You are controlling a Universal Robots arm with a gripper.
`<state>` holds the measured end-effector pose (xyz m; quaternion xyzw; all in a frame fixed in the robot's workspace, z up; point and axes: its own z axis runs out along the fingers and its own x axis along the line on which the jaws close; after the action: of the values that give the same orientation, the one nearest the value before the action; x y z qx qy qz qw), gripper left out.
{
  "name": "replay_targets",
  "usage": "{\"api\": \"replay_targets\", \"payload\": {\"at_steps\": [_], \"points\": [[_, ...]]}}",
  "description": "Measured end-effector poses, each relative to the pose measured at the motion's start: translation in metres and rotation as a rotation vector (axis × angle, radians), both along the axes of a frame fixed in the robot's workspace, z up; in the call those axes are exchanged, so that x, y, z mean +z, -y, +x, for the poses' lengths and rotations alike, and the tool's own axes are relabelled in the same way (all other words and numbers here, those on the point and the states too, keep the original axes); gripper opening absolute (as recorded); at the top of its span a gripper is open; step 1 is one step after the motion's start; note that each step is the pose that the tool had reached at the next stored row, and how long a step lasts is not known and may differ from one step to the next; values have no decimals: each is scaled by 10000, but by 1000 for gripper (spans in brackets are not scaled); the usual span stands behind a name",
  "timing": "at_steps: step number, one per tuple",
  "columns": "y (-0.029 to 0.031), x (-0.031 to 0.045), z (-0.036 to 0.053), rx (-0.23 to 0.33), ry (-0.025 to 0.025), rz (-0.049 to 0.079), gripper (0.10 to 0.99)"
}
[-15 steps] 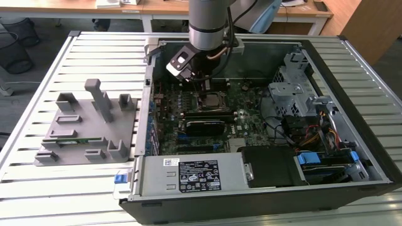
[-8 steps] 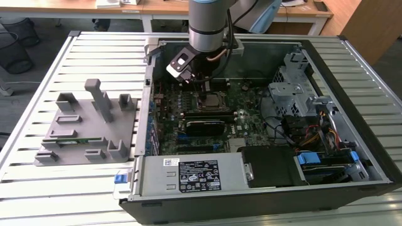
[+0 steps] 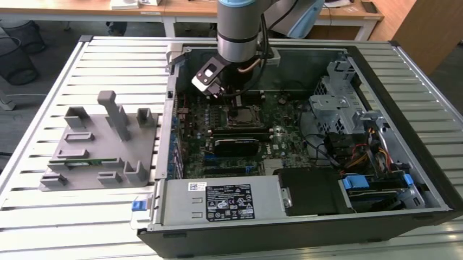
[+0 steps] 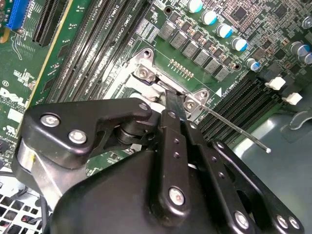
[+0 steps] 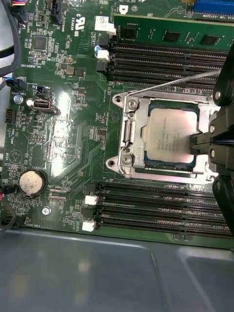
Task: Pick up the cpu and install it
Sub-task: 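Close the cpu cover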
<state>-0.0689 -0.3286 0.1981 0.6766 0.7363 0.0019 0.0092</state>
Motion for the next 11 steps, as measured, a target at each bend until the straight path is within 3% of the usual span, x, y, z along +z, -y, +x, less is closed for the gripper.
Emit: {"api": "replay_targets", "payload": {"at_steps": [5,9,11], "points": [[-3,9,3,0,17,21,106],[-1,140,2,0,5,9,106],[0,149,6,2,7,12,106]]}}
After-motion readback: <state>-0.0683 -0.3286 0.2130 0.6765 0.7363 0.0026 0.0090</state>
